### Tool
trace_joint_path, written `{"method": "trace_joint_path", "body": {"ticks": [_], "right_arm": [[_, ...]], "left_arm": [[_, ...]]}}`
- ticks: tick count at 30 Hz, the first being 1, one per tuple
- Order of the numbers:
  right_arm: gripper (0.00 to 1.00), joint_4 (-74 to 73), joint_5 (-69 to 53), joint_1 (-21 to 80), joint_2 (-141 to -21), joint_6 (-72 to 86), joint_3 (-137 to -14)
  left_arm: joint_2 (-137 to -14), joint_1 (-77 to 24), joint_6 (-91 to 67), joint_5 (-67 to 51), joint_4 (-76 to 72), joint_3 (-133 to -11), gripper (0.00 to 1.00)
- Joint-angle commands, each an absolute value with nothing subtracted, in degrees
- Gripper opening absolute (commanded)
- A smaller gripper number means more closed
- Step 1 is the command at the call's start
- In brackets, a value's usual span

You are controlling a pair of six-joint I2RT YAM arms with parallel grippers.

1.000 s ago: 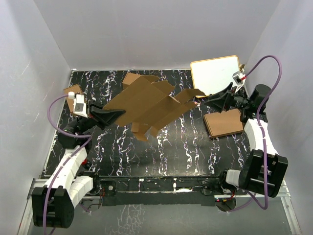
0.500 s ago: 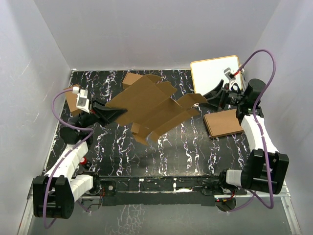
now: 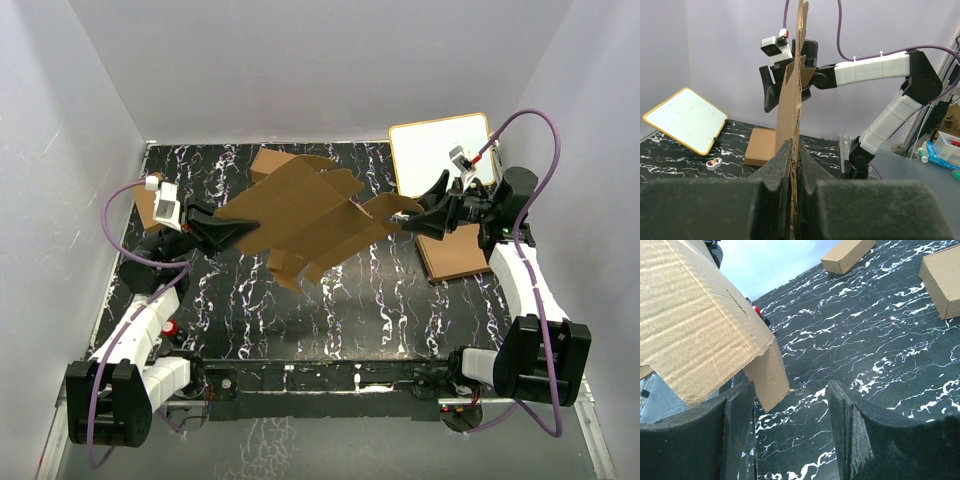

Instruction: Fold the paper box

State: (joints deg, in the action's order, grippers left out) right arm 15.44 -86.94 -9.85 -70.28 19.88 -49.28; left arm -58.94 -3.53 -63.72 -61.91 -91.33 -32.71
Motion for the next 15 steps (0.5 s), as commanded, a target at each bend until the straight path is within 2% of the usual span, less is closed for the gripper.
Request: {"method": "trace_joint_path", "body": {"ticks": [1,15], "right_arm": [[0.65,18.8,-90.16,-10.33,-69.39,19.65,-50.5],[0.63,18.47,-87.18,-13.51,-69.6,20.05,-49.35]], "left_arm": [[-57.31,-3.25,-62.78,-62.35,-93.81,-34.97,0.0],[-56.81,-3.25,-62.9,-62.76,-93.7,-34.69,0.0]]}}
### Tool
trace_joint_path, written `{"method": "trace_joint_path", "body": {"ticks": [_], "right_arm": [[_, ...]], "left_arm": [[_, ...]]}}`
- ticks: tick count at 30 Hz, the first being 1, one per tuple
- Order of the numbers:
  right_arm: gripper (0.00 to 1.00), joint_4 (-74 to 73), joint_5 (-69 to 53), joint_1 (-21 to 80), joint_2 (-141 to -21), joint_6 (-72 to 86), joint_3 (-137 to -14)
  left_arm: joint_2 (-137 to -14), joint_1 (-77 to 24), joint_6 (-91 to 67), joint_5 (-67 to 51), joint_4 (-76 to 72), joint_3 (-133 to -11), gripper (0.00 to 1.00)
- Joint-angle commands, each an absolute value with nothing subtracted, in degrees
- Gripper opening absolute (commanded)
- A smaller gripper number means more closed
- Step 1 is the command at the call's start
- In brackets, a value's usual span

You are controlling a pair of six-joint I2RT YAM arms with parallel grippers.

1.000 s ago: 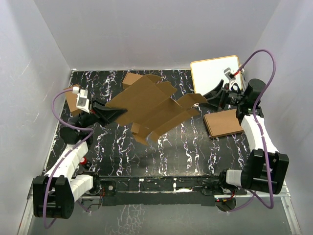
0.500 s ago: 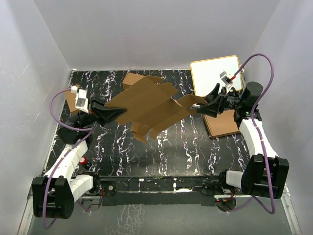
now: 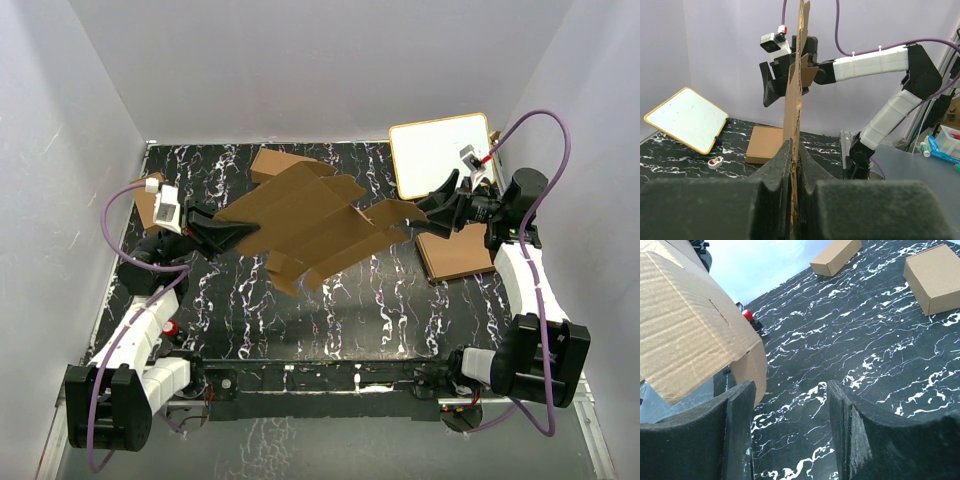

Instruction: Fold the paper box

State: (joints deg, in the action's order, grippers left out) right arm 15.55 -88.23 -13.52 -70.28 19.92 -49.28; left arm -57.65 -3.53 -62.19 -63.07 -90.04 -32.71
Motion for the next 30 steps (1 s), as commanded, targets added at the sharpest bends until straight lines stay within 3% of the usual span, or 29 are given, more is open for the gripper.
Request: {"method": "trace_joint_path", "body": {"ticks": [1,10,30], "right_arm": [[0.62,18.66,-87.35,-13.12,-69.56,19.77,-48.98],[0.57,15.38,-90.91,-7.53,-68.14,12.9,-47.74],[0.64,7.29,-96.33,-4.93,-69.36,5.62,-49.67]], "left_arm": [[-56.99,-3.25,-63.19,-62.73,-94.12,-34.7,0.0],[-57.12,-3.26,-62.33,-62.23,-93.23,-35.13,0.0],[-56.91,-3.25,-56.28,-63.2,-85.97,-36.18,0.0]]}}
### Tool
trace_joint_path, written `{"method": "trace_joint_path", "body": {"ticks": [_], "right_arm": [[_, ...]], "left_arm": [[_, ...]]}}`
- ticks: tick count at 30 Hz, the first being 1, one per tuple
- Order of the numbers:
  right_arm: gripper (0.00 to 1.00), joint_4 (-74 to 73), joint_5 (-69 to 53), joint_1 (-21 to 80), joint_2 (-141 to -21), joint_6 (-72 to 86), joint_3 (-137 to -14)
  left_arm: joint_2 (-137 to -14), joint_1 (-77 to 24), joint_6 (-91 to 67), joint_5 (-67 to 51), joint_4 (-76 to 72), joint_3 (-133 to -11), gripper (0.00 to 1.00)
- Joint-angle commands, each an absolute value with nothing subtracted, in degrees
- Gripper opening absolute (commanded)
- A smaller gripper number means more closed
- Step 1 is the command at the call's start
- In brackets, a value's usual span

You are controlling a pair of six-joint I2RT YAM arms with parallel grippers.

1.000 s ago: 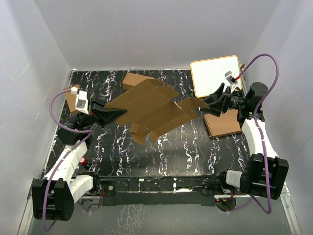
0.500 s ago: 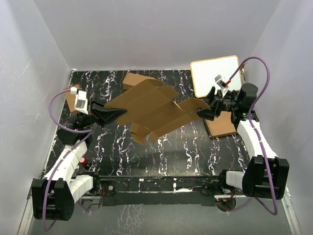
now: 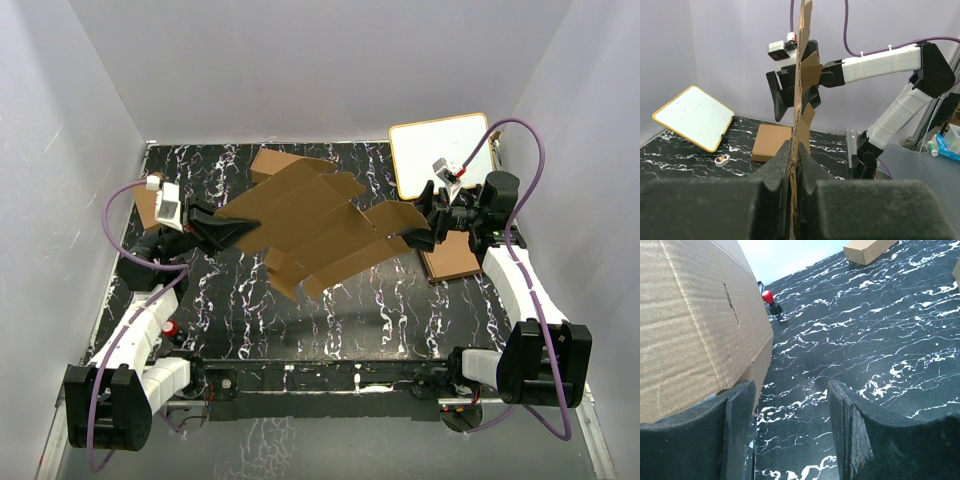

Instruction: Fold the paper box

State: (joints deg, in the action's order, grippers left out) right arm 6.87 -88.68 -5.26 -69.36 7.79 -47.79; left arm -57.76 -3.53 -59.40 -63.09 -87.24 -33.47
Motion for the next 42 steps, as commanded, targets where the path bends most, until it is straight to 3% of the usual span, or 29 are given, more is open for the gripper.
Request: {"method": "trace_joint_path", "body": {"ticks": [1,20,42], "right_arm": [[0.64,7.06,-96.67,-5.04,-69.5,5.68,-49.86],[0.64,6.94,-96.24,-6.41,-70.36,6.41,-50.11],[0.65,6.59,-95.93,-4.47,-72.05,6.81,-49.32]], "left_arm": [[-56.66,-3.27,-55.39,-63.39,-84.9,-36.24,0.0],[-54.68,-3.27,-43.68,-65.72,-69.84,-39.66,0.0],[-56.56,-3.25,-45.39,-63.42,-73.47,-40.72,0.0]]}}
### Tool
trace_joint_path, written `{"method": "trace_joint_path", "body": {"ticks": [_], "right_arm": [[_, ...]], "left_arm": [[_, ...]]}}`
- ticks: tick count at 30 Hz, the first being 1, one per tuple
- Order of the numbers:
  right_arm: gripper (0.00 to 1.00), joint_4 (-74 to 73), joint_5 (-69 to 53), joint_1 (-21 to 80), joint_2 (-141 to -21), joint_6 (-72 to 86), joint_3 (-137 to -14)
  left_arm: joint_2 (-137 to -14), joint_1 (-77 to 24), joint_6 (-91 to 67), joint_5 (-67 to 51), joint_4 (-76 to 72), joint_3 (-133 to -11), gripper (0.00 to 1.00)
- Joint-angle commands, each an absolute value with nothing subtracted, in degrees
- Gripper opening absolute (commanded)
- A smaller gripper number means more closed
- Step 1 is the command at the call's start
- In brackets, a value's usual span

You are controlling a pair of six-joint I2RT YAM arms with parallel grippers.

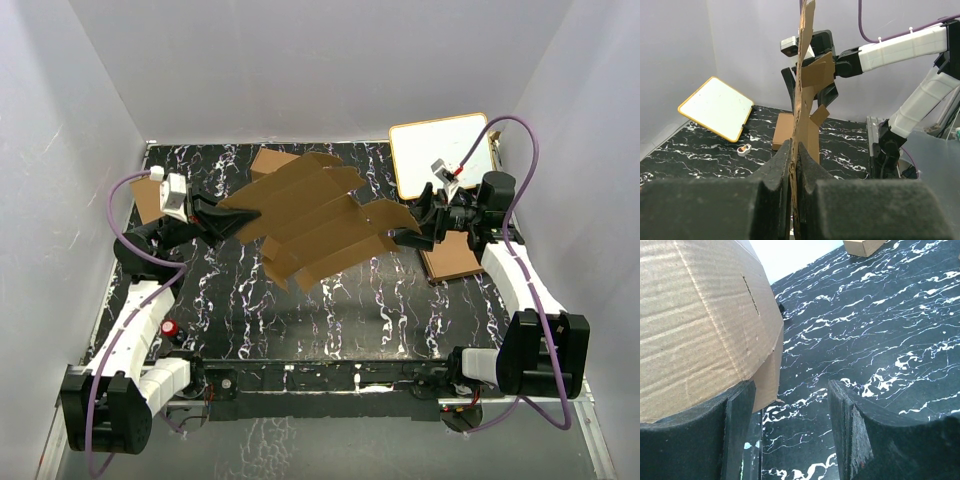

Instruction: Fold the paper box

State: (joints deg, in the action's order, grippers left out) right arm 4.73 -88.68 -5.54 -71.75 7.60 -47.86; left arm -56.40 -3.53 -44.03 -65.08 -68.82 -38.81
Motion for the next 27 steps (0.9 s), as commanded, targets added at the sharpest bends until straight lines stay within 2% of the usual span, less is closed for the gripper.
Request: {"method": "trace_joint_path", "body": {"ticks": [1,8,15,27], "right_arm": [[0.65,6.59,-95.71,-4.22,-72.2,6.85,-49.23],[0.65,8.23,-91.76,-2.7,-73.03,8.2,-48.34],[0.64,28.4,-86.68,-2.16,-71.88,24.39,-42.46],[0.61,33.3,-85.87,-0.44,-72.04,27.77,-41.61]], "left_arm": [[-56.86,-3.25,-46.19,-63.29,-74.59,-40.63,0.0],[-58.87,-3.25,-52.16,-62.37,-82.45,-40.23,0.0],[-60.51,-3.26,-58.14,-61.41,-90.64,-39.29,0.0],[-63.64,-3.3,-65.79,-58.8,-100.57,-37.52,0.0]]}}
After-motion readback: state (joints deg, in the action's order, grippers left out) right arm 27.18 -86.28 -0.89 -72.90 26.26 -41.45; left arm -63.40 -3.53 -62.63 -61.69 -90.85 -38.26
